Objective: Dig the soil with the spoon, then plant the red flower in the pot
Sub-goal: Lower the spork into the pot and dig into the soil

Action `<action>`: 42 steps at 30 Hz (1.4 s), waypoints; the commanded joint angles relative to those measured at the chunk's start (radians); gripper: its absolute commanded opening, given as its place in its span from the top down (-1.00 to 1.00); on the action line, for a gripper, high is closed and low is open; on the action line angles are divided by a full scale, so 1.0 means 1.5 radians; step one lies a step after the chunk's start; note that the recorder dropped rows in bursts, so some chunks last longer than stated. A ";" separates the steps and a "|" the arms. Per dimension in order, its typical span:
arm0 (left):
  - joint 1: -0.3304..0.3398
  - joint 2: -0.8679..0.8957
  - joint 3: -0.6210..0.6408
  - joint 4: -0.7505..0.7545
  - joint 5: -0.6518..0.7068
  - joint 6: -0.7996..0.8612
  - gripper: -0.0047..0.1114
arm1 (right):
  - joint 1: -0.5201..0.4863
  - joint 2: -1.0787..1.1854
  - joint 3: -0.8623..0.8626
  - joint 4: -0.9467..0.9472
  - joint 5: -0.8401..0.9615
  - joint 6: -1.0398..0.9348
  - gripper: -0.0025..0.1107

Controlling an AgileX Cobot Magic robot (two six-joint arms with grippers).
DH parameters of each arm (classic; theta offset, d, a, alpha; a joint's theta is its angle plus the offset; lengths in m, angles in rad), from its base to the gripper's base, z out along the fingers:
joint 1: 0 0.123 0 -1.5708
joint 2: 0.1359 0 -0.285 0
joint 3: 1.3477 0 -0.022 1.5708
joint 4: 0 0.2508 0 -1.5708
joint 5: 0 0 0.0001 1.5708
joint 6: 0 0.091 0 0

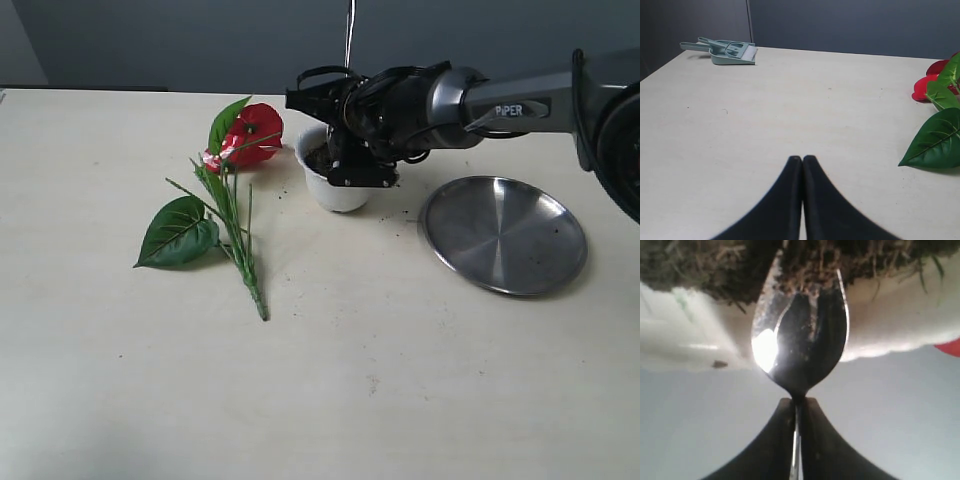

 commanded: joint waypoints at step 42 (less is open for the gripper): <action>-0.001 -0.004 0.003 0.000 -0.008 -0.001 0.91 | -0.002 -0.003 -0.020 -0.002 -0.035 -0.003 0.97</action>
